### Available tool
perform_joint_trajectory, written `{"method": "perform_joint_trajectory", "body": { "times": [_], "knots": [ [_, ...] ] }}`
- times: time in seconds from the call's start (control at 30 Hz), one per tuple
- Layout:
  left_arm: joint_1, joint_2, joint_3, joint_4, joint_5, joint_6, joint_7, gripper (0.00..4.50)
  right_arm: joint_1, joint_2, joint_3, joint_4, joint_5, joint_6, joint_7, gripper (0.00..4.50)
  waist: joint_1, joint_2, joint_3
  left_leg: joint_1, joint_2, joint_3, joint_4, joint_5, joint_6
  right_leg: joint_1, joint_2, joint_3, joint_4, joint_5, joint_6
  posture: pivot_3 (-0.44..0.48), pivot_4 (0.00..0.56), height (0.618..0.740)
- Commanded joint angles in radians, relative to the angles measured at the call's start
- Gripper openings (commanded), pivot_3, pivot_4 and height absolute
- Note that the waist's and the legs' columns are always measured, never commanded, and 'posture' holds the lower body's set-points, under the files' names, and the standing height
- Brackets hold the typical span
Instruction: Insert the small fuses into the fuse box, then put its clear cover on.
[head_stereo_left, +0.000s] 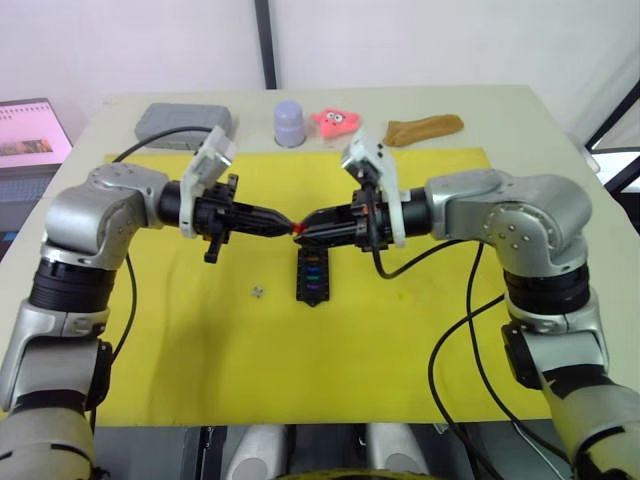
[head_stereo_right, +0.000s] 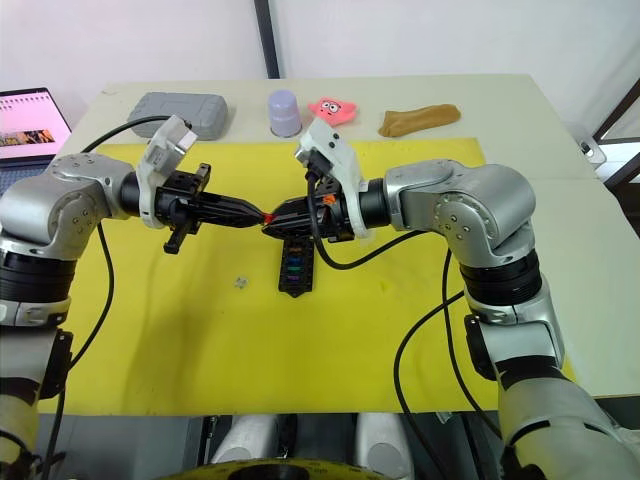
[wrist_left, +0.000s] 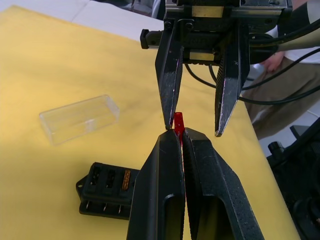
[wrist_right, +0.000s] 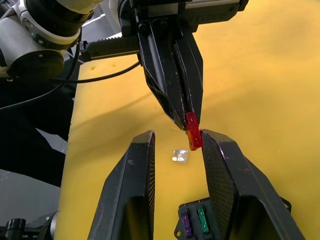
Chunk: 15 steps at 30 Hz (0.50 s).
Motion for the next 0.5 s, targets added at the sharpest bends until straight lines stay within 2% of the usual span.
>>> {"method": "perform_joint_trajectory", "body": {
  "times": [0.03, 0.13, 0.17, 0.5],
  "knots": [
    [-0.003, 0.004, 0.013, -0.028, -0.003, -0.012, -0.001, 0.00, -0.037, 0.004, -0.006, -0.013, 0.010, -0.015, 0.004, 1.22, 0.000, 0.000, 0.000, 0.000, 0.000, 0.000, 0.000, 0.000, 0.000, 0.000, 0.000, 0.000, 0.000, 0.000, 0.000, 0.000, 0.150, 0.740],
    [-0.001, 0.005, 0.013, -0.030, -0.002, -0.012, -0.001, 0.00, -0.037, 0.005, -0.006, -0.013, 0.010, -0.016, 0.002, 0.20, 0.000, 0.000, 0.000, 0.000, 0.000, 0.000, 0.000, 0.000, 0.000, 0.000, 0.000, 0.000, 0.000, 0.000, 0.000, 0.000, 0.150, 0.740],
    [-0.001, 0.005, 0.012, -0.029, 0.000, -0.012, -0.001, 0.00, -0.038, 0.006, -0.006, -0.011, 0.010, -0.017, 0.002, 0.08, 0.000, 0.000, 0.000, 0.000, 0.000, 0.000, 0.000, 0.000, 0.000, 0.000, 0.000, 0.000, 0.000, 0.000, 0.000, 0.000, 0.150, 0.740],
    [0.003, 0.010, 0.004, -0.036, 0.017, -0.036, -0.005, 0.00, -0.041, 0.004, -0.004, -0.014, 0.009, -0.011, -0.001, 0.08, 0.000, 0.000, 0.000, 0.000, 0.000, 0.000, 0.000, 0.000, 0.000, 0.000, 0.000, 0.000, 0.000, 0.000, 0.000, 0.000, 0.150, 0.740]
  ]
}}
